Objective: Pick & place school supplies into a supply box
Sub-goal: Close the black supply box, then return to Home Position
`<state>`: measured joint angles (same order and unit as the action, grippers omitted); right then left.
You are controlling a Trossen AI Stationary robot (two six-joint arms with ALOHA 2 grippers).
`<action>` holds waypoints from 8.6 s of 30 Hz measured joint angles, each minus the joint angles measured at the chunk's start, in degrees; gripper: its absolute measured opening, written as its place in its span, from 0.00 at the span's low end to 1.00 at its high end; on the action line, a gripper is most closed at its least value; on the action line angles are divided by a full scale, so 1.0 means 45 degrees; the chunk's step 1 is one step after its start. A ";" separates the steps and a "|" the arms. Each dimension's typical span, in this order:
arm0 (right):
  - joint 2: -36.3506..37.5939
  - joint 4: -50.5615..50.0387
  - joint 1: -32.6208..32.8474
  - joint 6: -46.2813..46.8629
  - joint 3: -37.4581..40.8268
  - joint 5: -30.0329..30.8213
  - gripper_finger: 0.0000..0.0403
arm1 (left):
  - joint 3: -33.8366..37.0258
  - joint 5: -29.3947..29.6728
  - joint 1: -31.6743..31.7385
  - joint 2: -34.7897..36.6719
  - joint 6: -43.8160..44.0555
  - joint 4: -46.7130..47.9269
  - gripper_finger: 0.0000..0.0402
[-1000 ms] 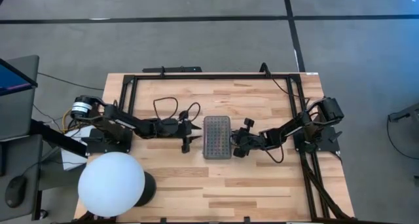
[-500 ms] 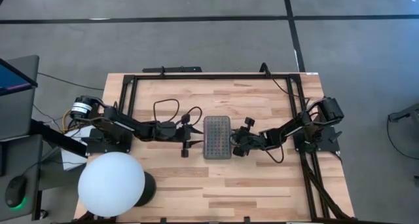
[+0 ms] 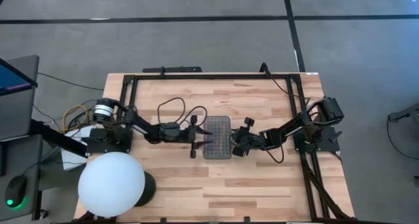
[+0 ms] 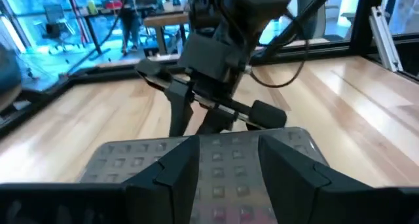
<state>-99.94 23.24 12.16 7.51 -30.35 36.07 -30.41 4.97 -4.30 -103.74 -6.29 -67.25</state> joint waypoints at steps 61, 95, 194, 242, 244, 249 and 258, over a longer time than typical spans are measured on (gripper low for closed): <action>-0.0005 -0.0096 0.0026 0.0005 0.0005 -0.0057 0.18 | -0.2790 -0.0331 0.0564 -0.1367 0.1545 0.5439 0.38; -0.0005 -0.0132 0.0026 0.0005 0.0005 -0.0095 0.18 | -0.2780 -0.0088 0.0326 -0.1405 0.0313 0.4513 0.38; 0.6351 0.5769 -0.2737 -0.4295 0.3865 -0.6242 0.18 | 0.6619 0.0606 0.3210 1.5206 -0.0336 0.6611 0.38; 2.1017 -0.3218 0.1109 -0.5672 0.6674 -0.2299 0.18 | 0.6628 -0.3845 0.5604 2.3019 0.0407 1.3836 0.38; 2.1740 -0.3664 0.1340 -0.5569 0.6674 -0.1809 0.18 | 0.6633 -0.4056 0.5364 2.3010 0.0647 1.3153 0.38; 2.2146 -0.4037 0.1799 -0.5343 0.6679 -0.1228 0.18 | 0.6638 -0.3223 0.4489 2.3011 0.0628 1.3252 0.38; 2.2105 -0.4448 0.1282 -0.5217 0.6681 -0.4299 0.18 | 0.6643 -0.2130 0.2966 2.2997 -0.0314 1.3385 0.38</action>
<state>-0.47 3.22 17.92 -15.97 -0.28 16.72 -0.51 -4.61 9.05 -0.25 -7.70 -7.01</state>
